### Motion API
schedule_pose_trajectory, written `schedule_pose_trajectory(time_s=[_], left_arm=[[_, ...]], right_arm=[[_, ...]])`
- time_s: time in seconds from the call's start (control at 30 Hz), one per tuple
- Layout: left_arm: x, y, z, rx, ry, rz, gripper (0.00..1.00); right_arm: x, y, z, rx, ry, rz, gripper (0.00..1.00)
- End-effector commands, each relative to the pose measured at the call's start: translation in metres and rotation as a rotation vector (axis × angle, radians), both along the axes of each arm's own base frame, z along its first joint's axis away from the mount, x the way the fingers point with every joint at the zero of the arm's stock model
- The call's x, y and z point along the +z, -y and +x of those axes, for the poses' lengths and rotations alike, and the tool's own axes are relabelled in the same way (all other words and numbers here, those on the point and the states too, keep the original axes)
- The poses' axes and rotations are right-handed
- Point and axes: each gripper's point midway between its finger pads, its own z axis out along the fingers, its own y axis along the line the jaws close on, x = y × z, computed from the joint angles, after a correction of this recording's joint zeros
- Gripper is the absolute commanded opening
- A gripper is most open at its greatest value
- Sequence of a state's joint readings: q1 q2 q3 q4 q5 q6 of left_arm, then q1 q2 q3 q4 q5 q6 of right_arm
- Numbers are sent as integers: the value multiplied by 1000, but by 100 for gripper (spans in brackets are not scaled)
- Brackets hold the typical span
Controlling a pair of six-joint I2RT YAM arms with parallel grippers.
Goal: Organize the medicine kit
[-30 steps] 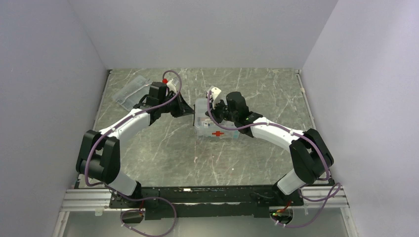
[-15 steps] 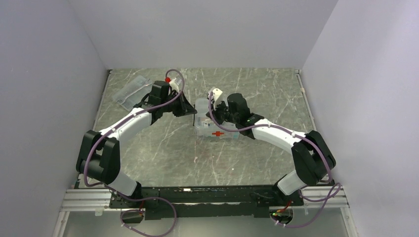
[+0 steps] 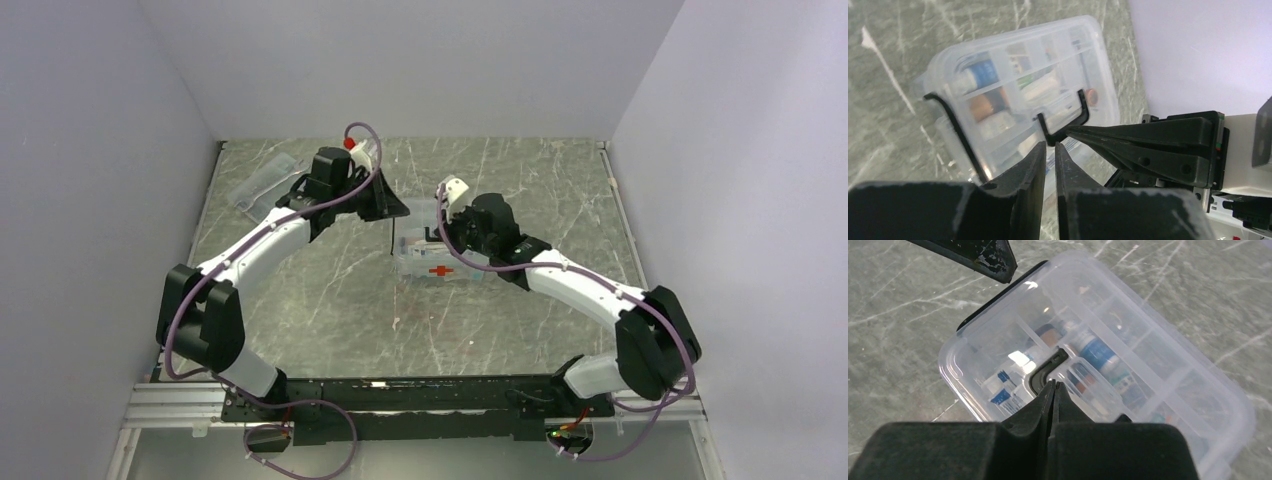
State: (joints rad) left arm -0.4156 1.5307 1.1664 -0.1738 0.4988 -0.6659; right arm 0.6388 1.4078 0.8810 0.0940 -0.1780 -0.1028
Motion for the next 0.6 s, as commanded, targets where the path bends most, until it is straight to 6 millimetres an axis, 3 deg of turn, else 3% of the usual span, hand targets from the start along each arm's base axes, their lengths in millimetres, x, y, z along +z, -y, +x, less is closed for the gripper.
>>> schedule_pose_trajectory(time_s=[0.0, 0.27, 0.4, 0.57], left_arm=[[22, 22, 5, -68, 85, 25, 20], [22, 71, 1, -196, 94, 65, 31], [16, 93, -4, -255, 101, 73, 41], [10, 124, -15, -344, 119, 75, 51]], right_arm=[[28, 28, 7, -154, 38, 40, 0], [51, 82, -1, -380, 50, 156, 0], [52, 106, -12, -477, 37, 182, 0], [35, 140, -18, -655, -37, 184, 0]])
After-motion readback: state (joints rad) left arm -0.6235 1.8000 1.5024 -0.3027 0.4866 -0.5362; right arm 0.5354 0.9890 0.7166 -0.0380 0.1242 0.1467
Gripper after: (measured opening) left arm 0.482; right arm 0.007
